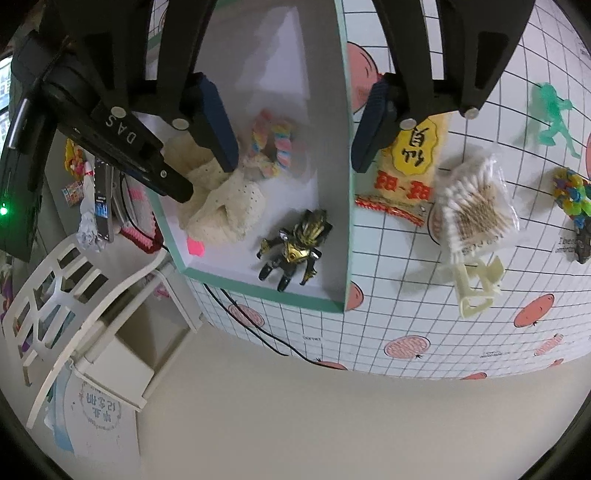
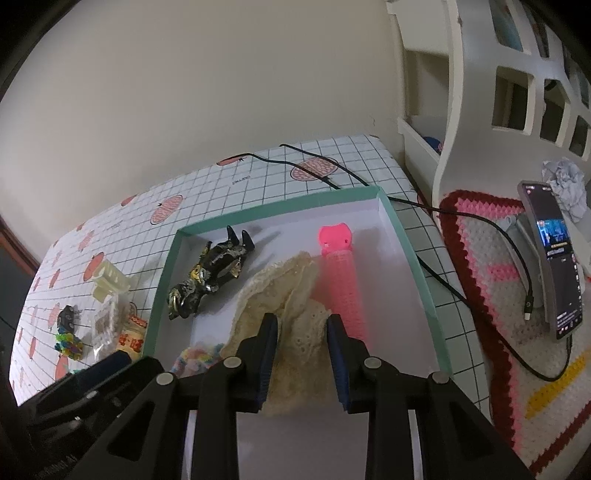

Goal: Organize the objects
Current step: 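Open both tools to drop the hair tie and lace cloth in the tray, then withdraw both tools slightly from the tray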

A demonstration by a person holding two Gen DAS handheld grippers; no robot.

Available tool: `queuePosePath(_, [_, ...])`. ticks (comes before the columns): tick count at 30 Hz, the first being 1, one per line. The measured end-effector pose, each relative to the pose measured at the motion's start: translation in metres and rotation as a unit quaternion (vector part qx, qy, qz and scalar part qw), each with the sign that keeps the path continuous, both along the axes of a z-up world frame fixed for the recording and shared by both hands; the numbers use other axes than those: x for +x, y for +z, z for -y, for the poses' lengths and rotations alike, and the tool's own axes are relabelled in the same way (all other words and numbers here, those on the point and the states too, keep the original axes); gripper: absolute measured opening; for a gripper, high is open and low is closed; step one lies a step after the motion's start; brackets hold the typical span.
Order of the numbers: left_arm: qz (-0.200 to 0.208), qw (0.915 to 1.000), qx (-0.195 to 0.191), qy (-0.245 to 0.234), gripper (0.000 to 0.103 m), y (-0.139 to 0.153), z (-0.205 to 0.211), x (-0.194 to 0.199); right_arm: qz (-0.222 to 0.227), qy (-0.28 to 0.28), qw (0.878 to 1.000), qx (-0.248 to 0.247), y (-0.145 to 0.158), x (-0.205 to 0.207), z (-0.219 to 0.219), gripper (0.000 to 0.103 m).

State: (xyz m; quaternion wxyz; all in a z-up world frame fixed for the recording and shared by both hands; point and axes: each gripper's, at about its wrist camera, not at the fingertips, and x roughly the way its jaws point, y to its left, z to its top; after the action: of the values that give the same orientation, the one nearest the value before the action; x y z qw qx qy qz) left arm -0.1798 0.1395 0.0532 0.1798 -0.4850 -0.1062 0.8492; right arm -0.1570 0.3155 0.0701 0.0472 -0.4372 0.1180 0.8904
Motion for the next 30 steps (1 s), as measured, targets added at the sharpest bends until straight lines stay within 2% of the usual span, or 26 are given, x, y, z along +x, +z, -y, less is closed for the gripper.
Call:
queuePosePath(6, [-0.009, 0.9998, -0.011, 0.015, 0.075, 0.002, 0.005, -0.002, -0.006, 0.002, 1.000, 0.000, 0.002, 0.001, 0.001, 0.031])
queuePosePath(8, [-0.014, 0.9996, -0.017, 0.020, 0.084, 0.001, 0.007, -0.002, -0.004, 0.002, 1.000, 0.001, 0.001, 0.001, 0.000, 0.033])
queuePosePath(12, [-0.020, 0.9991, -0.022, 0.029, 0.088, 0.001, 0.010, -0.002, -0.004, 0.000, 1.000, 0.001, 0.001, 0.002, 0.000, 0.046])
queuePosePath(13, [-0.022, 0.9990, -0.022, 0.032, 0.093, 0.001, 0.011, -0.002, -0.004, -0.002, 1.000, 0.002, 0.001, 0.002, -0.001, 0.050])
queuePosePath(17, [-0.034, 0.9979, -0.032, 0.045, 0.096, 0.001, 0.014, -0.002, -0.005, -0.005, 1.000, 0.000, 0.000, 0.003, -0.002, 0.056])
queuePosePath(20, [-0.045, 0.9964, -0.045, 0.056, 0.103, 0.001, 0.017, -0.001, -0.006, -0.004, 1.000, 0.000, 0.000, 0.002, -0.002, 0.064])
queuePosePath(30, [-0.044, 0.9947, -0.051, 0.077, 0.103, -0.002, 0.025, -0.003, -0.010, -0.005, 1.000, -0.003, 0.000, 0.003, -0.004, 0.088])
